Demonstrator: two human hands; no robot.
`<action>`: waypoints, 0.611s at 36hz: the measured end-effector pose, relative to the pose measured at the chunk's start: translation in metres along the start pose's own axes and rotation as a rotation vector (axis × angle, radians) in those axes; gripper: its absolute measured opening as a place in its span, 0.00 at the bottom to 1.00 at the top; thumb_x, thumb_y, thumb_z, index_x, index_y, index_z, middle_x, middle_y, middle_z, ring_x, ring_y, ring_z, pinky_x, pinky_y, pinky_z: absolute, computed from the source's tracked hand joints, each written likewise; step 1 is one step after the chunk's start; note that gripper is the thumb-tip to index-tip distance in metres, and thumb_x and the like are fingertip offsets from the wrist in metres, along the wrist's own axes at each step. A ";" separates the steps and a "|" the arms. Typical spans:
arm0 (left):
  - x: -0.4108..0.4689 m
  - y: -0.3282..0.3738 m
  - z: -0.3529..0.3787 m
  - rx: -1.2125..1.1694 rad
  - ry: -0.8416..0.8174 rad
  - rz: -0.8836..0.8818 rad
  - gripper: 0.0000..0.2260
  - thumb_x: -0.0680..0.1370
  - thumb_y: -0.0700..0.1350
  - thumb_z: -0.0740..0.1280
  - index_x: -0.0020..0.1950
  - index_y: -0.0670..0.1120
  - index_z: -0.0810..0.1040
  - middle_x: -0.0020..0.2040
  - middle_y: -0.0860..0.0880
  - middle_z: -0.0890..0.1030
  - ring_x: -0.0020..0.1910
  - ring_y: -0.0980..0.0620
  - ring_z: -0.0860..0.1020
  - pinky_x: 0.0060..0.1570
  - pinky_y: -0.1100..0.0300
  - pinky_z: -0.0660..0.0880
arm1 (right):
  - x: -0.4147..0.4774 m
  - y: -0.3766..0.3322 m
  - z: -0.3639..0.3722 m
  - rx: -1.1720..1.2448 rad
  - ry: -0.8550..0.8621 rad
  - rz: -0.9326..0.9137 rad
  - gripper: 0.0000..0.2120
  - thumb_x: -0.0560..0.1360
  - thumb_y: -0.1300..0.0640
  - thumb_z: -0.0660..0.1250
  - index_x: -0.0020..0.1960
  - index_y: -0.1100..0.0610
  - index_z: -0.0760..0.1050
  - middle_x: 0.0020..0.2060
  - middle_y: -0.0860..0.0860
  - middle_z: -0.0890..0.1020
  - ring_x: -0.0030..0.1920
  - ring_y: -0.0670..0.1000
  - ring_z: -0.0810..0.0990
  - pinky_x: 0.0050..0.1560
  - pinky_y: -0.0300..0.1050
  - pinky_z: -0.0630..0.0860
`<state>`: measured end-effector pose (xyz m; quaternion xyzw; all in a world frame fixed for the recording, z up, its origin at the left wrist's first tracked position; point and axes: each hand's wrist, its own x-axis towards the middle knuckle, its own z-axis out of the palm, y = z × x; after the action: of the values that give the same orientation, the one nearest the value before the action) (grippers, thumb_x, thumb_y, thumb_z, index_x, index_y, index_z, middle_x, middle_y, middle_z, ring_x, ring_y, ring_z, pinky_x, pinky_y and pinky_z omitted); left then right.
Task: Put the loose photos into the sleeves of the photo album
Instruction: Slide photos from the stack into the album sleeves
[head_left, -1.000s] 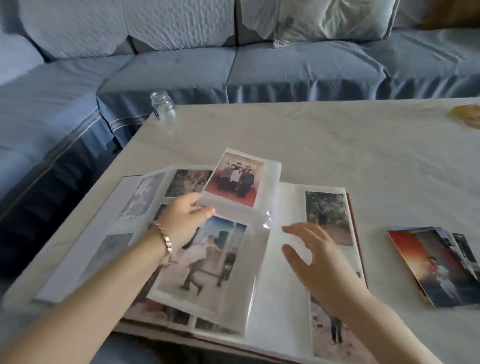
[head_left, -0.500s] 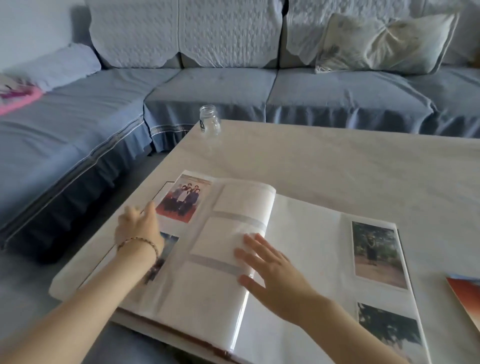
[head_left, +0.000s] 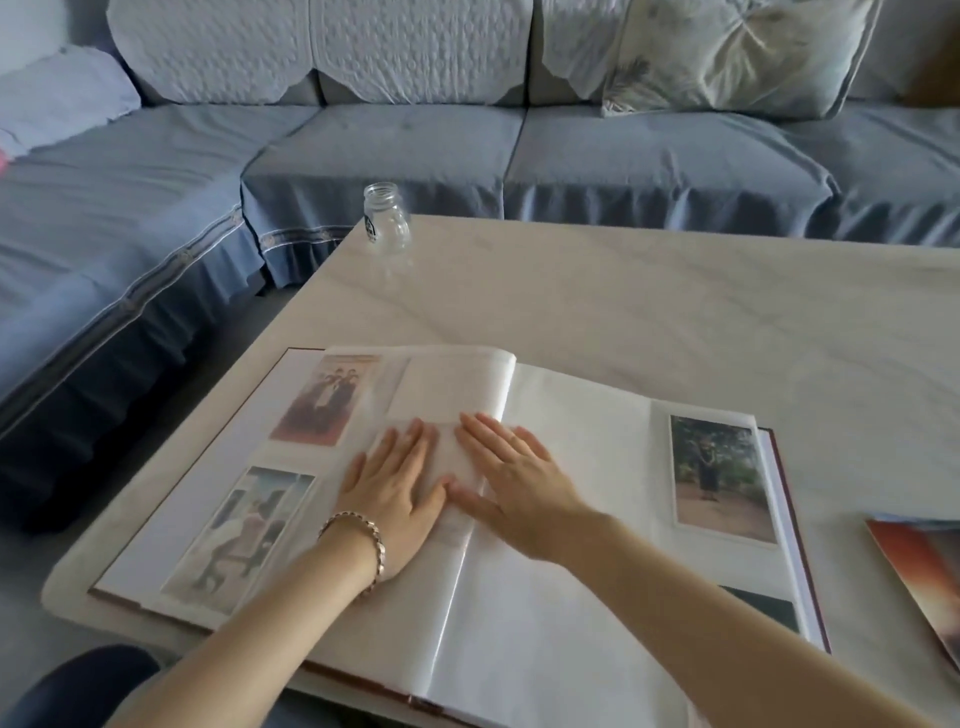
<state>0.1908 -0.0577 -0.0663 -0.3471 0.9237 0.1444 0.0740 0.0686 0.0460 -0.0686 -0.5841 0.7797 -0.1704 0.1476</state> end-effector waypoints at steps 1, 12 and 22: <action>0.000 0.000 -0.002 0.002 -0.011 -0.011 0.37 0.69 0.67 0.35 0.76 0.55 0.40 0.76 0.59 0.40 0.75 0.58 0.41 0.72 0.57 0.41 | 0.000 0.000 -0.001 0.036 0.002 0.007 0.39 0.71 0.32 0.41 0.76 0.51 0.50 0.76 0.43 0.48 0.74 0.40 0.41 0.73 0.41 0.38; -0.015 0.099 -0.007 -0.221 0.179 0.355 0.19 0.79 0.42 0.58 0.70 0.44 0.68 0.75 0.47 0.57 0.73 0.50 0.60 0.69 0.61 0.55 | -0.126 0.073 -0.040 0.405 0.453 0.601 0.14 0.77 0.59 0.62 0.62 0.53 0.74 0.59 0.47 0.72 0.58 0.48 0.73 0.57 0.36 0.66; -0.036 0.196 0.034 -0.352 -0.185 0.324 0.25 0.80 0.52 0.59 0.75 0.49 0.57 0.74 0.54 0.60 0.72 0.55 0.58 0.68 0.64 0.56 | -0.205 0.099 -0.047 0.682 0.373 0.949 0.17 0.77 0.59 0.63 0.66 0.54 0.70 0.45 0.46 0.81 0.46 0.57 0.82 0.36 0.34 0.75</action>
<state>0.0891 0.1162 -0.0476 -0.1874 0.9172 0.3439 0.0726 0.0195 0.2728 -0.0634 -0.0535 0.8691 -0.4253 0.2468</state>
